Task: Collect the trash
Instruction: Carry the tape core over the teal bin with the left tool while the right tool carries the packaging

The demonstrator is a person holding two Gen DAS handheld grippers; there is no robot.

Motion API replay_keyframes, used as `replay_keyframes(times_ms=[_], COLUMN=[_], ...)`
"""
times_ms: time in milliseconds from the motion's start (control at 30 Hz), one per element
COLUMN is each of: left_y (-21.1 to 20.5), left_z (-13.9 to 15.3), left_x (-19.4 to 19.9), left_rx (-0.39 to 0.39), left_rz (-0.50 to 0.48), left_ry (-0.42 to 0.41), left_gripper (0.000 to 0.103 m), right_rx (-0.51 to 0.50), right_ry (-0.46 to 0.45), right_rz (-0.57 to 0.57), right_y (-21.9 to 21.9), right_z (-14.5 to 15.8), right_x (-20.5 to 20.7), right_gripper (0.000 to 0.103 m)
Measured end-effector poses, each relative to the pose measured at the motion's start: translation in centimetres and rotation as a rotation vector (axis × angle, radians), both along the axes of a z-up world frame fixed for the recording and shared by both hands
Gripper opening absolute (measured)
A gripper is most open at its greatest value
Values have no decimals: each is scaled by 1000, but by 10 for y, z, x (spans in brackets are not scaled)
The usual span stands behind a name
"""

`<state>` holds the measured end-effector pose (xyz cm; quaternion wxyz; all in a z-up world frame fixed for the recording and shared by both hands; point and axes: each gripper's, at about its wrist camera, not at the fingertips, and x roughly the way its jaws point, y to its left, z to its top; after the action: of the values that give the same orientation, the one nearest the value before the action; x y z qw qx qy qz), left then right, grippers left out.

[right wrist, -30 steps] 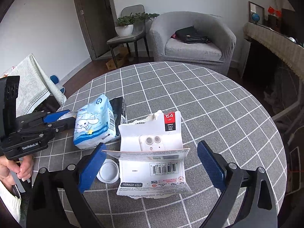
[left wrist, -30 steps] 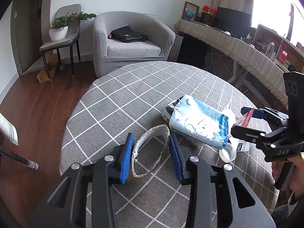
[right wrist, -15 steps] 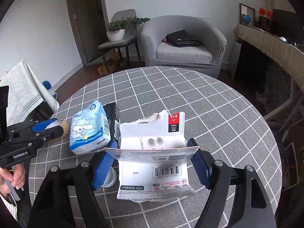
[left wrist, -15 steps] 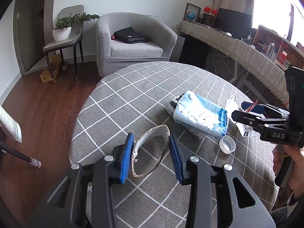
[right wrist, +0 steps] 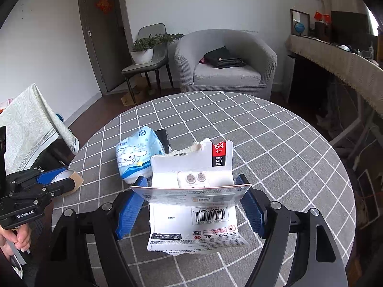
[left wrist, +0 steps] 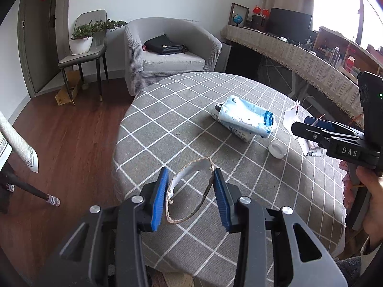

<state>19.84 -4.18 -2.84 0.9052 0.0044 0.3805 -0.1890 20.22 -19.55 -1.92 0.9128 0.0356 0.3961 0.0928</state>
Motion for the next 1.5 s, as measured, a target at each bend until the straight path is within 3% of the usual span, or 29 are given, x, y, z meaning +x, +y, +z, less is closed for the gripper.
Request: replay_keyframes(times_ms=[400,833,1500], left_y=[48,107,193], left_z=[-8,-30,-115], left_x=[-44,-62,-64], left_rx=[11,43,161], left_rz=[40,111,186], left_ry=[18,68,263], left_gripper=[41,41,41], right_rx=[57,95,200], right_ry=[-23,-10,73], right_rz=[39,126,313], right_y=[45,114,235], right_z=[5,0,-20], right_x=[-39,-47,-34], right_gripper=[77,77,77])
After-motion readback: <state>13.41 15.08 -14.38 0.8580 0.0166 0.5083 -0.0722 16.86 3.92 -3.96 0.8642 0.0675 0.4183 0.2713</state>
